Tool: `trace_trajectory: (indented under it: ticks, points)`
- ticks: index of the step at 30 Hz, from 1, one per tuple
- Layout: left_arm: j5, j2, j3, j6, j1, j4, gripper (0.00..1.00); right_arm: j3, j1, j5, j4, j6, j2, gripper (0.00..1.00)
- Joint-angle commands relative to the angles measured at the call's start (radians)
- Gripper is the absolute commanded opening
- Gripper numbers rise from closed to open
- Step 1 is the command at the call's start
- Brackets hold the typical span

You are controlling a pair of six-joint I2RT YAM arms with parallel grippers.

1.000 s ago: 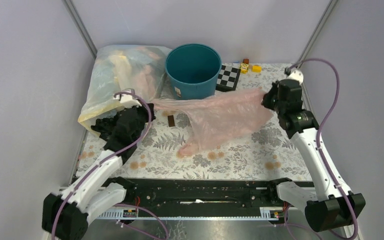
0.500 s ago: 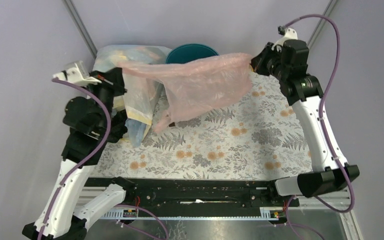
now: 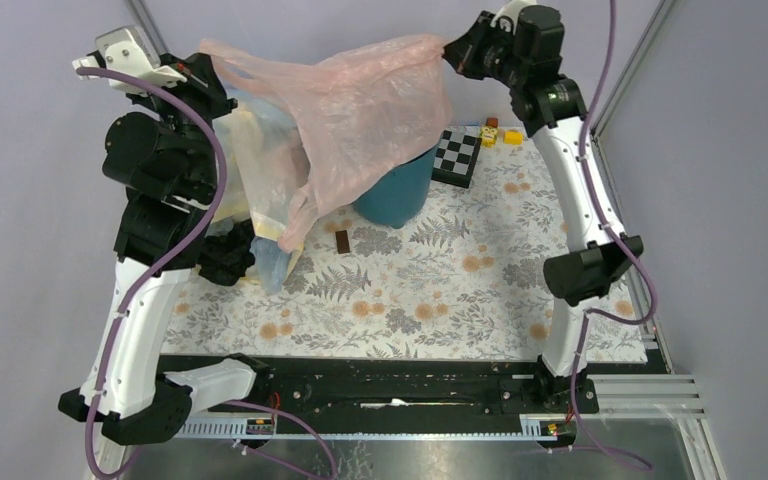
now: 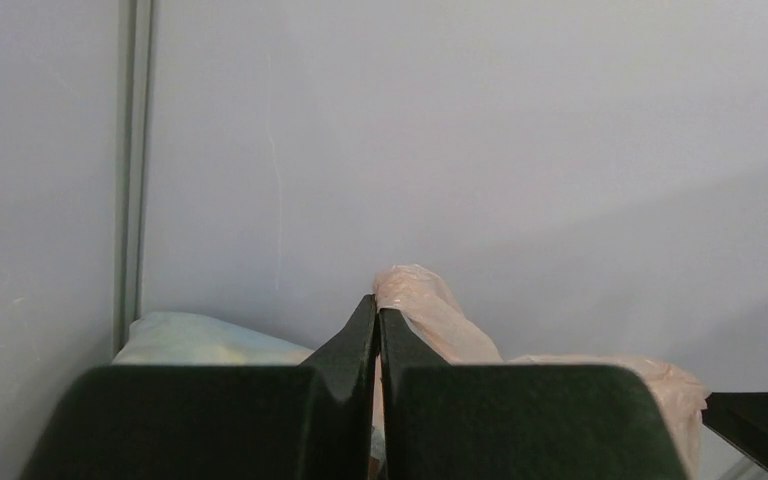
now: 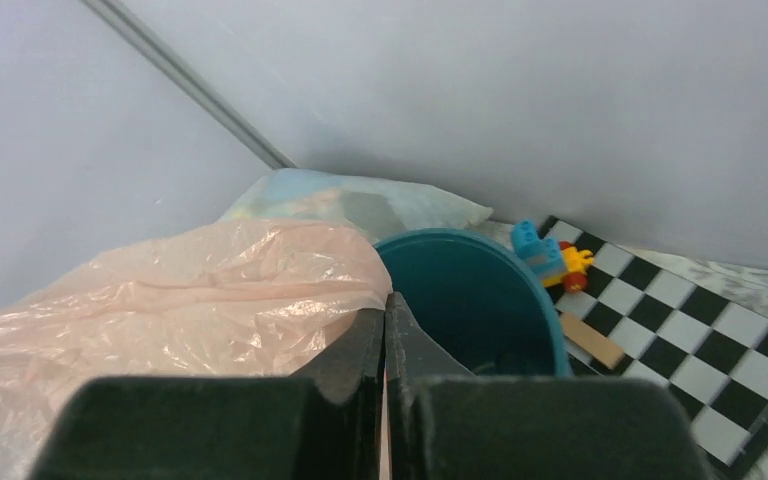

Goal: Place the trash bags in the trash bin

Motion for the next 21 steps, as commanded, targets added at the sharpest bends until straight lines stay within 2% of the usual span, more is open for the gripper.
trace_trajectory:
  ticks: [1,8,9,11,15,18,21]
  points:
    - [-0.046,-0.007,0.034,0.054,0.008,0.040,0.00,0.082,0.041,-0.069,0.097,0.044,0.079,0.00]
    - [-0.034,-0.039,-0.005,0.044,0.008,0.037,0.00,-0.055,0.086,-0.082,0.164,0.027,0.131,0.00]
    - [-0.021,-0.046,-0.015,0.037,0.008,0.034,0.00,-0.071,0.094,-0.080,0.160,0.008,0.138,0.06]
    - [-0.006,-0.053,-0.030,0.022,0.008,0.033,0.00,-0.062,0.102,-0.062,0.123,-0.019,0.153,0.27]
    - [0.062,-0.069,-0.087,-0.014,0.008,0.066,0.00,0.041,0.102,0.062,-0.018,-0.085,0.160,0.55]
    - [0.151,-0.075,-0.151,-0.051,0.008,0.146,0.00,0.028,0.102,0.141,-0.041,-0.132,0.094,0.72]
    - [0.216,-0.052,-0.160,-0.086,0.008,0.160,0.00,-0.027,0.102,0.169,-0.036,-0.159,0.018,0.82]
